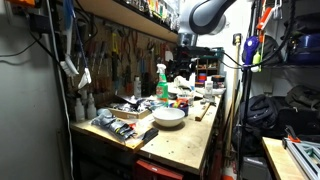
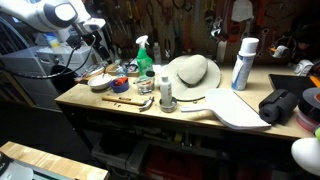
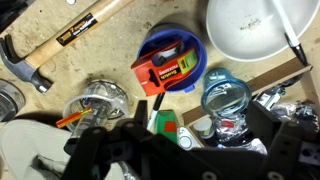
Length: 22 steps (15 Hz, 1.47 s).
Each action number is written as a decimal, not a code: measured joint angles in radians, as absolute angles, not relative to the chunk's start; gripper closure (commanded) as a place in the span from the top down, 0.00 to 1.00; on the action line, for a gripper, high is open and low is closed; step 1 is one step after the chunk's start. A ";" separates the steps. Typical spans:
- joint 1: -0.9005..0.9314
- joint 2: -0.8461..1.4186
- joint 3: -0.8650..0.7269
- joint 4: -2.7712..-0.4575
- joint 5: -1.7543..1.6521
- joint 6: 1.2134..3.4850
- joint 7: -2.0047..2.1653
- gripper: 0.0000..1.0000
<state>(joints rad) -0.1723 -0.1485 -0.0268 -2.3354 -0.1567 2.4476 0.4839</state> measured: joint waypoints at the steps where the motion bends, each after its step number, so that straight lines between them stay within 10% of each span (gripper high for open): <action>1: -0.174 -0.147 -0.026 -2.332 -0.158 2.448 0.487 1.00; 22: -0.115 0.207 -0.159 -2.135 -0.340 2.687 0.826 1.00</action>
